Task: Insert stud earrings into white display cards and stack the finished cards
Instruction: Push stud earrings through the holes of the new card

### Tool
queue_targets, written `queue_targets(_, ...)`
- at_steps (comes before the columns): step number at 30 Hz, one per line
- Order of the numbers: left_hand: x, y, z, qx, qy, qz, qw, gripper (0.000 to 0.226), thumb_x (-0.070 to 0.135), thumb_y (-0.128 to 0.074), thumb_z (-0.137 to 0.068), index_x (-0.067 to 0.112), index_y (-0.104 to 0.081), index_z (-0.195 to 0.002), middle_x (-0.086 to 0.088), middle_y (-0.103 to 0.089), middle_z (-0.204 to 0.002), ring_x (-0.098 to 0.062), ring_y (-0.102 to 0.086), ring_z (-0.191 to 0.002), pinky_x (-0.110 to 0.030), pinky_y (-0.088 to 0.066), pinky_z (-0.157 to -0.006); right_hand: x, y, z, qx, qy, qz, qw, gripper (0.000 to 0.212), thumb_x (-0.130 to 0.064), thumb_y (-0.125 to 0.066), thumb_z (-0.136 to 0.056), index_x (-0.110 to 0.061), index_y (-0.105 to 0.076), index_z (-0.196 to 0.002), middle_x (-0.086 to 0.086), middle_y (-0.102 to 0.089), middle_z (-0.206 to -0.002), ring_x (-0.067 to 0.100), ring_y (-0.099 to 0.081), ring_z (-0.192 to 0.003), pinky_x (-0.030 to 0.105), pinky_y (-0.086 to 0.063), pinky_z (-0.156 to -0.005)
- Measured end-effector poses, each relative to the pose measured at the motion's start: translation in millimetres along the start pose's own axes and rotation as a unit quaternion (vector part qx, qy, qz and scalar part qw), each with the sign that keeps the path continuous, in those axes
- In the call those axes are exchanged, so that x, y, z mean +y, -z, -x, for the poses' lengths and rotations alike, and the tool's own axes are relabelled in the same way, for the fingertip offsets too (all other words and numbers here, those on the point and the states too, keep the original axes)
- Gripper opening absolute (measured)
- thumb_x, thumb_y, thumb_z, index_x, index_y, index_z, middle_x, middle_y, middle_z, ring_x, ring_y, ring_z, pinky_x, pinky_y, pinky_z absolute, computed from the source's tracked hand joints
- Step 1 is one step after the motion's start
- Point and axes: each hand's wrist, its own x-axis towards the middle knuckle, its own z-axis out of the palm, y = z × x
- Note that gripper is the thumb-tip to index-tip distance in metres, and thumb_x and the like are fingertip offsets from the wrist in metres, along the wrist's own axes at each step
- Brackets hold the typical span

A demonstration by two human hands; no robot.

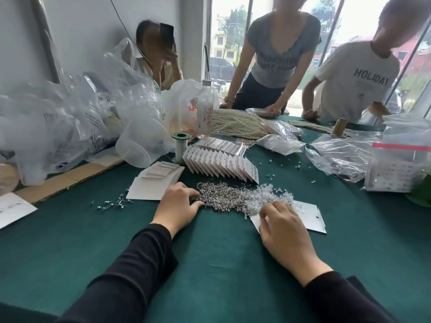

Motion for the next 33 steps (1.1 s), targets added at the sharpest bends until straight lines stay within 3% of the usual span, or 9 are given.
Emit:
queue_targets(5, 0.5, 2.5, -0.8, 0.055, 0.004, 0.05, 0.997, 0.012, 0.019, -0.068, -0.08, 0.01, -0.072, -0.087, -0.008, -0.069, -0.092, -0.021, -0.06, -0.086, -0.023, -0.039, -0.079, 2.0, 5.1, -4.9, 0.057, -0.053, -0.128, 0.989, 0.01, -0.003, -0.062, -0.079, -0.011, -0.058, -0.077, -0.001, -0.055, -0.079, 0.019, -0.053, -0.075, 0.024, -0.041, -0.069)
queue_targets(7, 1.4, 3.5, -0.5, 0.065, 0.005, 0.068, 0.996, 0.011, 0.018, -0.069, -0.079, 0.009, -0.074, -0.085, -0.007, -0.072, -0.087, -0.019, -0.061, -0.081, -0.022, -0.042, -0.077, 5.2, 9.0, -7.6, 0.065, -0.11, -0.238, 0.963, 0.012, -0.003, -0.059, -0.082, -0.014, -0.057, -0.076, -0.001, -0.057, -0.075, 0.01, -0.052, -0.065, 0.014, -0.039, -0.058)
queue_targets(9, 3.4, 5.3, -0.3, 0.079, 0.024, 0.113, 0.99, 0.011, 0.019, -0.072, -0.077, 0.01, -0.075, -0.083, -0.006, -0.073, -0.082, -0.013, -0.061, -0.073, -0.017, -0.043, -0.072, 8.0, 13.9, -10.3, 0.06, -0.181, -0.382, 0.904, 0.016, -0.002, -0.054, -0.085, -0.015, -0.056, -0.076, -0.004, -0.055, -0.067, 0.005, -0.047, -0.053, 0.013, -0.037, -0.049)
queue_targets(12, 3.4, 6.3, -1.7, 0.083, 0.065, 0.186, 0.977, 0.012, 0.02, -0.074, -0.076, 0.011, -0.076, -0.084, 0.0, -0.071, -0.076, -0.001, -0.056, -0.066, 0.001, -0.036, -0.059, 11.1, 18.1, -12.0, 0.05, -0.27, -0.545, 0.793, 0.024, -0.001, -0.051, -0.088, -0.019, -0.056, -0.073, -0.002, -0.055, -0.072, 0.013, -0.051, -0.066, 0.031, -0.044, -0.065)
queue_targets(14, 2.9, 6.6, -4.2, 0.081, 0.088, 0.224, 0.967, 0.014, 0.019, -0.073, -0.076, 0.01, -0.075, -0.086, 0.001, -0.07, -0.076, -0.003, -0.06, -0.07, -0.001, -0.038, -0.063, 10.8, 20.6, -13.3, 0.023, -0.313, -0.613, 0.725, 0.024, -0.003, -0.05, -0.088, -0.02, -0.056, -0.073, 0.004, -0.058, -0.076, 0.018, -0.053, -0.067, 0.036, -0.045, -0.067)
queue_targets(17, 7.8, 10.2, -11.9, 0.059, 0.115, 0.296, 0.946, 0.015, 0.014, -0.07, -0.079, 0.005, -0.072, -0.09, -0.007, -0.072, -0.076, -0.013, -0.065, -0.066, -0.015, -0.05, -0.063, 10.5, 24.2, -14.9, -0.011, -0.341, -0.663, 0.666, 0.018, -0.002, -0.049, -0.086, -0.016, -0.055, -0.077, 0.008, -0.06, -0.074, 0.021, -0.055, -0.063, 0.035, -0.044, -0.062)
queue_targets(21, 19.4, 13.6, -27.5, 0.002, 0.094, 0.259, 0.961, 0.007, 0.007, -0.065, -0.082, 0.001, -0.069, -0.084, -0.007, -0.068, -0.065, -0.001, -0.057, -0.044, -0.012, -0.046, -0.046, 9.8, 27.7, -16.2, -0.038, -0.361, -0.719, 0.592, 0.014, -0.001, -0.046, -0.087, -0.01, -0.054, -0.08, 0.01, -0.062, -0.07, 0.024, -0.057, -0.061, 0.033, -0.052, -0.054)
queue_targets(25, 26.3, 7.3, -30.7, 0.001, 0.072, 0.138, 0.988, 0.01, 0.016, -0.068, -0.081, 0.008, -0.069, -0.075, -0.006, -0.07, -0.068, -0.014, -0.063, -0.064, -0.024, -0.05, -0.066, 14.2, 30.5, -15.5, -0.044, -0.358, -0.729, 0.582, 0.008, -0.003, -0.046, -0.087, -0.009, -0.051, -0.086, 0.011, -0.06, -0.075, 0.026, -0.056, -0.068, 0.036, -0.048, -0.061)
queue_targets(33, 32.0, 9.7, -24.3, 0.039, 0.016, 0.117, 0.992, 0.014, 0.022, -0.073, -0.076, 0.008, -0.069, -0.075, -0.004, -0.069, -0.072, -0.015, -0.063, -0.07, -0.025, -0.049, -0.068, 15.8, 22.7, -16.7, -0.073, -0.328, -0.763, 0.552, 0.013, -0.011, -0.054, -0.07, -0.011, -0.049, -0.082, 0.01, -0.056, -0.077, 0.027, -0.056, -0.072, 0.035, -0.047, -0.063)
